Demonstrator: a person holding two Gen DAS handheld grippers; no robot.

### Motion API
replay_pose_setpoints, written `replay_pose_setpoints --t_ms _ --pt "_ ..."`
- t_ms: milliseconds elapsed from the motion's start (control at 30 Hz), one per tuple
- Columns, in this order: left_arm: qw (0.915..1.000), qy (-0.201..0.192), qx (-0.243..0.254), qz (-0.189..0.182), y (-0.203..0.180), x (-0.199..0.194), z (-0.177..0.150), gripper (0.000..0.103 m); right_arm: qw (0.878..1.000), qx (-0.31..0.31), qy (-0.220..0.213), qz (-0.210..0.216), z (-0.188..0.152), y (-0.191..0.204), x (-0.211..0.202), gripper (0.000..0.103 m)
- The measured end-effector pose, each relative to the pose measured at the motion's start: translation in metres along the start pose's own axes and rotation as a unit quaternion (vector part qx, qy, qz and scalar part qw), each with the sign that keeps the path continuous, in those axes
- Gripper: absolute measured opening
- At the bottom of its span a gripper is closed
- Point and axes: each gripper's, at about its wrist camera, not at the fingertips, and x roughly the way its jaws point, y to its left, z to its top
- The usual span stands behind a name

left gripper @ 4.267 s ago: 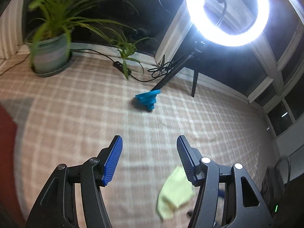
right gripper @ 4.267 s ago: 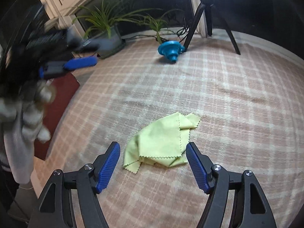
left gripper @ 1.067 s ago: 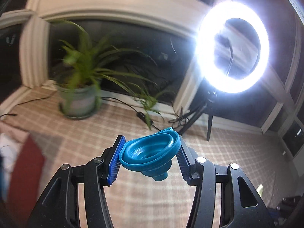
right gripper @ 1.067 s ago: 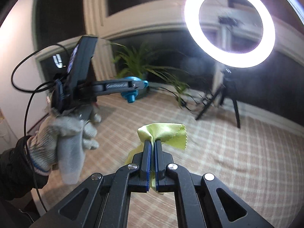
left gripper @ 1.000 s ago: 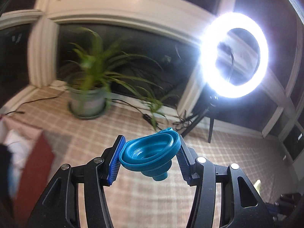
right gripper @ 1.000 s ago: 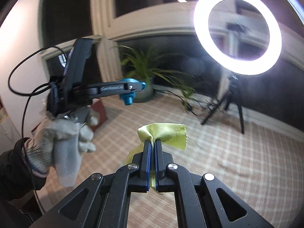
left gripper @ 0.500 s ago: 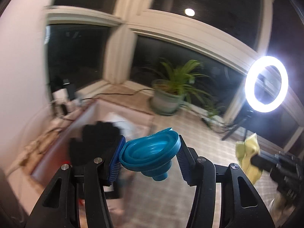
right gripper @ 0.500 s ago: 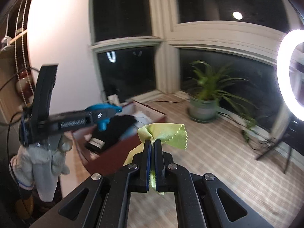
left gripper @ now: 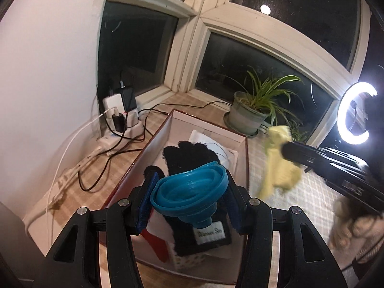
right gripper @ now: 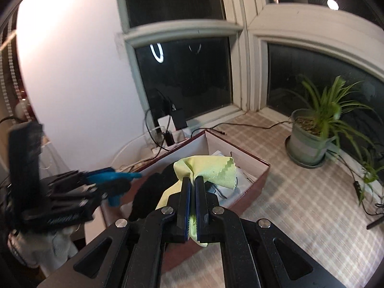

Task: Organize soft objects
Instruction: 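Carry the cloth with the right tool and funnel with the left tool over the box, then open both tools to drop the cloth and funnel into the box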

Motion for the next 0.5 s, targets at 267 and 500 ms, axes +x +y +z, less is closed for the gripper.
replay_pose_setpoints --t_ms 267,500 --pt "0.9998 0.018 0.008 -0.008 0.007 0.02 0.006 0.053 0.999 0.01 0.042 -0.018 0.015 -0.007 0.061 0.003" --pt "0.9994 0.025 0.02 -0.011 0.01 0.032 0.01 0.059 0.998 0.033 0.051 -0.019 0.024 -0.016 0.082 0.014"
